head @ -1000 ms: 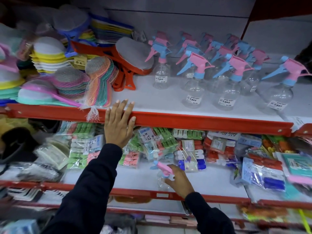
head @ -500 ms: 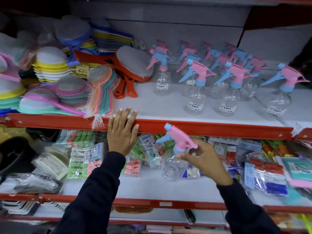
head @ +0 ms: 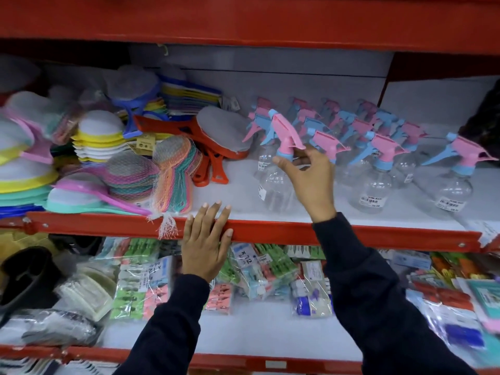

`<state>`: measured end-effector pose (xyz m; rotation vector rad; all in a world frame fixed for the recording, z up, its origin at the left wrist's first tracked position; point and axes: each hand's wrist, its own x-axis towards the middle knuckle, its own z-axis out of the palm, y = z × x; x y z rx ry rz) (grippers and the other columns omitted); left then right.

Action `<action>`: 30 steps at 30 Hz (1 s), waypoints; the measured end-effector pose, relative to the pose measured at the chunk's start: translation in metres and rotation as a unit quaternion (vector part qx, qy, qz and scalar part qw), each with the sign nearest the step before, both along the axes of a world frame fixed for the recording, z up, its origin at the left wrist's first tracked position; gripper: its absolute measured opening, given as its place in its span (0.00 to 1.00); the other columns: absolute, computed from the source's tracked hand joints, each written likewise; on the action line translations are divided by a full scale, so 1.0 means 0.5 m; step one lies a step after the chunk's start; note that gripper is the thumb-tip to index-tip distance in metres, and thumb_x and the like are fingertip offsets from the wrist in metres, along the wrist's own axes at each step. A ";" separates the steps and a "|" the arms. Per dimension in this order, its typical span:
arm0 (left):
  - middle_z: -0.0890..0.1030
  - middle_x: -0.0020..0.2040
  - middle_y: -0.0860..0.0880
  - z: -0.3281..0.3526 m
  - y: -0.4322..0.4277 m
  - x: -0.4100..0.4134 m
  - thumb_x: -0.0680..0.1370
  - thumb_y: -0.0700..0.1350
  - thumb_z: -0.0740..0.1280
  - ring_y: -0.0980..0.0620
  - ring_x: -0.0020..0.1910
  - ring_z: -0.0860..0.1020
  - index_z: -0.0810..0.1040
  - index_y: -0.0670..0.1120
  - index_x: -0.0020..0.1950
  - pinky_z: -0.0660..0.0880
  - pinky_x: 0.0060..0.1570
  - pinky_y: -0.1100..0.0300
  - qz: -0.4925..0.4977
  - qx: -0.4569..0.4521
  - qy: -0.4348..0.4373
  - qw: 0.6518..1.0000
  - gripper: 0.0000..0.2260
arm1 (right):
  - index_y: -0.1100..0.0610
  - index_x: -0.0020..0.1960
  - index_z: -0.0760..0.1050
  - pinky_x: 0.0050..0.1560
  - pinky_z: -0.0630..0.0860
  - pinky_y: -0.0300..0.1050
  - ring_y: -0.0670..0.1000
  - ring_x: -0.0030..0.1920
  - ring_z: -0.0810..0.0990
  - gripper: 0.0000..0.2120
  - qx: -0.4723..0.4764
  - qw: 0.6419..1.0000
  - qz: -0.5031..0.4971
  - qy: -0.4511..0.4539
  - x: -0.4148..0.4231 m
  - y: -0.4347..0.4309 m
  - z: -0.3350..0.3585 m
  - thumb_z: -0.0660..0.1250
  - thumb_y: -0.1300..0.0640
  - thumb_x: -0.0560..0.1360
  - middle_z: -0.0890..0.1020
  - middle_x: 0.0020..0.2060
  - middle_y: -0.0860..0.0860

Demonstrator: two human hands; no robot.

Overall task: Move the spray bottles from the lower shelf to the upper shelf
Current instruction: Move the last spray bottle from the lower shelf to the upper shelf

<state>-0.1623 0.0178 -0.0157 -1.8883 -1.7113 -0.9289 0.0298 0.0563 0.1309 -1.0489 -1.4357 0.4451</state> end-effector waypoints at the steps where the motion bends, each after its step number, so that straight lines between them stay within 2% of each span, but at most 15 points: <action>1: 0.71 0.69 0.48 0.000 0.000 0.000 0.81 0.54 0.48 0.48 0.71 0.62 0.64 0.51 0.72 0.47 0.73 0.55 -0.001 -0.001 -0.002 1.000 0.20 | 0.54 0.43 0.75 0.37 0.72 0.36 0.49 0.37 0.76 0.10 0.004 1.000 -0.012 -0.004 -0.013 0.013 -0.006 0.75 0.53 0.67 0.79 0.37 0.51; 3: 0.71 0.69 0.48 0.000 0.000 0.000 0.81 0.54 0.49 0.48 0.71 0.62 0.64 0.51 0.71 0.49 0.72 0.55 -0.003 -0.001 -0.004 1.000 0.20 | 0.54 0.44 0.75 0.37 0.71 0.38 0.53 0.39 0.77 0.10 0.009 0.999 -0.032 -0.013 -0.033 0.035 -0.023 0.74 0.53 0.67 0.81 0.39 0.53; 5: 0.70 0.69 0.48 0.000 0.001 0.000 0.81 0.54 0.49 0.49 0.71 0.62 0.64 0.51 0.72 0.49 0.72 0.55 -0.004 -0.002 -0.005 1.000 0.20 | 0.59 0.46 0.77 0.40 0.74 0.44 0.55 0.40 0.78 0.11 0.022 0.997 -0.058 -0.036 -0.048 0.051 -0.042 0.74 0.55 0.68 0.82 0.42 0.57; 9: 0.70 0.69 0.49 -0.002 0.001 0.000 0.81 0.54 0.48 0.49 0.71 0.62 0.64 0.51 0.71 0.49 0.72 0.54 -0.006 -0.002 -0.006 1.000 0.20 | 0.63 0.49 0.77 0.43 0.78 0.53 0.59 0.42 0.80 0.14 0.048 0.988 -0.113 -0.091 -0.066 0.066 -0.071 0.72 0.54 0.70 0.79 0.48 0.60; 15: 0.71 0.69 0.49 0.000 -0.001 0.001 0.81 0.54 0.50 0.49 0.71 0.62 0.64 0.52 0.72 0.48 0.72 0.55 -0.011 -0.021 -0.013 1.000 0.20 | 0.57 0.50 0.77 0.41 0.74 0.46 0.55 0.46 0.81 0.13 0.021 0.983 -0.165 -0.076 -0.066 0.061 -0.069 0.70 0.52 0.69 0.82 0.49 0.54; 19: 0.71 0.70 0.49 0.004 -0.010 0.005 0.81 0.54 0.50 0.49 0.72 0.61 0.64 0.52 0.71 0.46 0.73 0.55 -0.022 -0.037 -0.035 0.998 0.20 | 0.57 0.55 0.77 0.50 0.78 0.49 0.53 0.50 0.82 0.13 0.011 0.994 -0.098 -0.041 -0.054 0.058 -0.072 0.69 0.55 0.71 0.84 0.50 0.54; 23: 0.70 0.70 0.50 0.016 -0.026 0.019 0.81 0.55 0.48 0.50 0.73 0.59 0.65 0.51 0.71 0.44 0.73 0.55 -0.028 -0.045 -0.071 0.996 0.21 | 0.57 0.60 0.75 0.58 0.76 0.50 0.51 0.56 0.80 0.14 -0.004 0.999 -0.025 -0.030 -0.038 0.048 -0.075 0.65 0.59 0.75 0.82 0.56 0.54; 27: 0.70 0.69 0.51 0.047 -0.031 0.047 0.80 0.55 0.50 0.51 0.73 0.59 0.63 0.52 0.72 0.41 0.73 0.56 -0.019 -0.043 -0.125 0.991 0.21 | 0.59 0.64 0.71 0.60 0.74 0.48 0.50 0.62 0.76 0.18 -0.046 0.999 0.022 -0.014 -0.016 0.017 -0.091 0.63 0.52 0.77 0.78 0.63 0.55; 30: 0.70 0.69 0.50 0.103 -0.011 0.071 0.80 0.56 0.51 0.51 0.70 0.65 0.60 0.51 0.74 0.44 0.73 0.54 -0.042 -0.086 -0.110 0.989 0.23 | 0.59 0.66 0.69 0.59 0.69 0.41 0.51 0.64 0.74 0.21 -0.096 0.994 0.044 -0.029 0.002 -0.003 -0.108 0.57 0.48 0.78 0.76 0.64 0.55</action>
